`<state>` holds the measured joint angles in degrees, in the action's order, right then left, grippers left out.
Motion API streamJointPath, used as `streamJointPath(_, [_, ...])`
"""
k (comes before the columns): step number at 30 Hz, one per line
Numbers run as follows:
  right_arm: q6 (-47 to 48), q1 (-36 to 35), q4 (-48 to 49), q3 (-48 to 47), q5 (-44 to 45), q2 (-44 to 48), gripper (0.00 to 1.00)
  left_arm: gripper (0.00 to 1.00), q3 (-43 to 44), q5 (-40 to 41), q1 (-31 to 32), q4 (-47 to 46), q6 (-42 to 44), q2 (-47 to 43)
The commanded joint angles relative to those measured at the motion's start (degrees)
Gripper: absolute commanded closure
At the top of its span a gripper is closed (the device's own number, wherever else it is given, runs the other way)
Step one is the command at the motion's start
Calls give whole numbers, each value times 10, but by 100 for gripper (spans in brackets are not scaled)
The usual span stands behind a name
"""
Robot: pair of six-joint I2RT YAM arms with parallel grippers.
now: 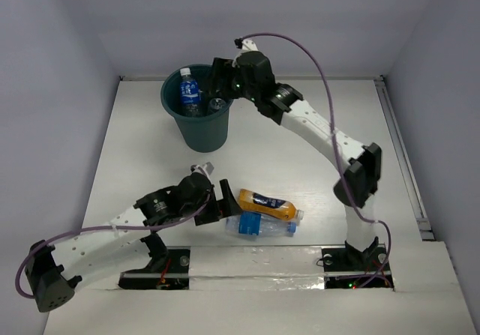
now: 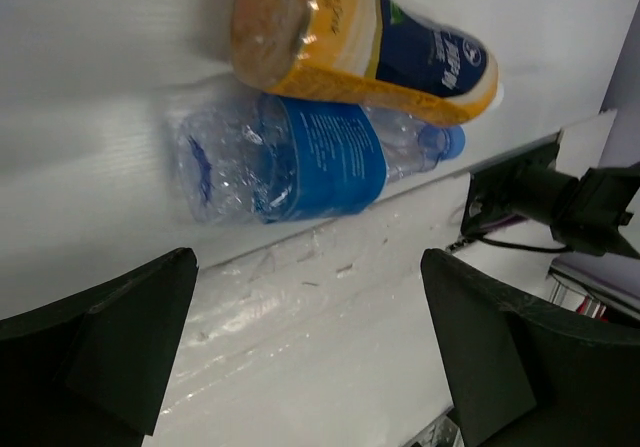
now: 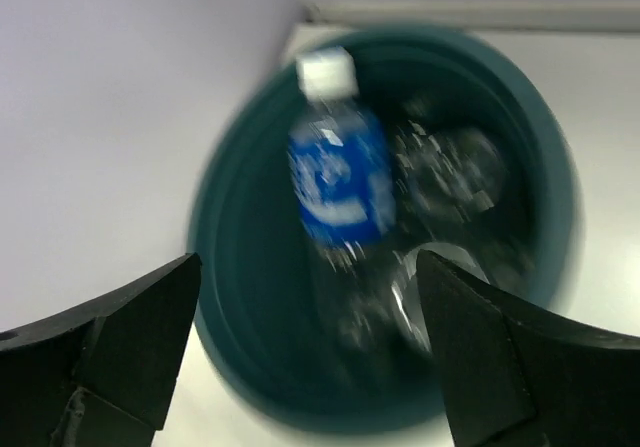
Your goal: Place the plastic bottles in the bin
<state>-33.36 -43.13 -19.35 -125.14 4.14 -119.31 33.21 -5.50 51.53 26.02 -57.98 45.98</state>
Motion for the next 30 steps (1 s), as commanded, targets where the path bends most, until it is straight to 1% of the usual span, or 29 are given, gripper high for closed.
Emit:
streamJointPath(1, [93,-3,-1,132,15,165,17,6,10,10,51,-2,-55,-4])
streamJointPath(2, [105,-3,1,180,16,204,54,6,3,8,63,-1,-68,-10])
streamJointPath(3, [115,-3,0,224,12,277,72,5,-2,7,73,0,-98,-12])
streamJointPath(4, [130,-3,-17,306,2,313,85,5,-6,5,83,0,-112,-14])
streamJointPath(5, [134,-3,-30,344,-4,345,93,5,-14,6,102,3,-125,-17])
streamJointPath(6, [138,-3,-59,381,-12,405,94,4,-17,7,110,5,-148,-17])
streamJointPath(7, [144,-3,-76,417,-32,432,93,2,-19,9,110,7,-157,-15])
streamJointPath(8, [144,-3,-92,481,-36,456,90,1,-26,9,115,8,-164,-12])
streamJointPath(10, [138,3,-140,532,-36,512,82,1,-35,8,115,5,-186,-10])
streamJointPath(11, [137,3,-153,552,-58,526,72,1,-47,7,115,-10,-196,-7])
streamJointPath(12, [137,3,-181,582,-65,534,67,1,-53,5,115,-19,-208,-5])
streamJointPath(13, [138,3,-191,593,-85,546,60,1,-57,9,115,-27,-218,-4])
streamJointPath(14, [141,3,-198,602,-99,549,47,1,-62,14,115,-36,-239,2])
streamJointPath(15, [144,3,-205,616,-109,551,42,1,-64,20,115,-40,-250,5])
streamJointPath(16, [147,3,-208,622,-128,549,31,1,-70,31,115,-54,-273,11])
streamJointPath(17, [153,3,-210,626,-143,544,28,1,-75,33,115,-67,-287,14])
streamJointPath(19, [165,3,-218,628,-169,531,24,1,-82,36,115,-90,-314,22])
streamJointPath(20, [168,3,-217,630,-178,520,18,1,-86,43,122,-100,-341,31])
streamJointPath(21, [174,3,-215,633,-184,514,16,1,-85,49,127,-102,-354,35])
streamJointPath(22, [175,3,-211,634,-186,508,16,1,-85,72,132,-106,-363,40])
streamJointPath(25, [175,3,-187,643,-204,496,11,1,-75,98,152,-113,-398,73])
streamJointPath(27, [176,3,-182,648,-201,473,10,1,-72,110,168,-111,-419,106])
streamJointPath(29, [181,3,-169,650,-198,459,10,1,-79,121,173,-114,-459,132])
streamJointPath(30, [182,3,-164,647,-199,450,10,1,-81,125,188,-116,-474,136])
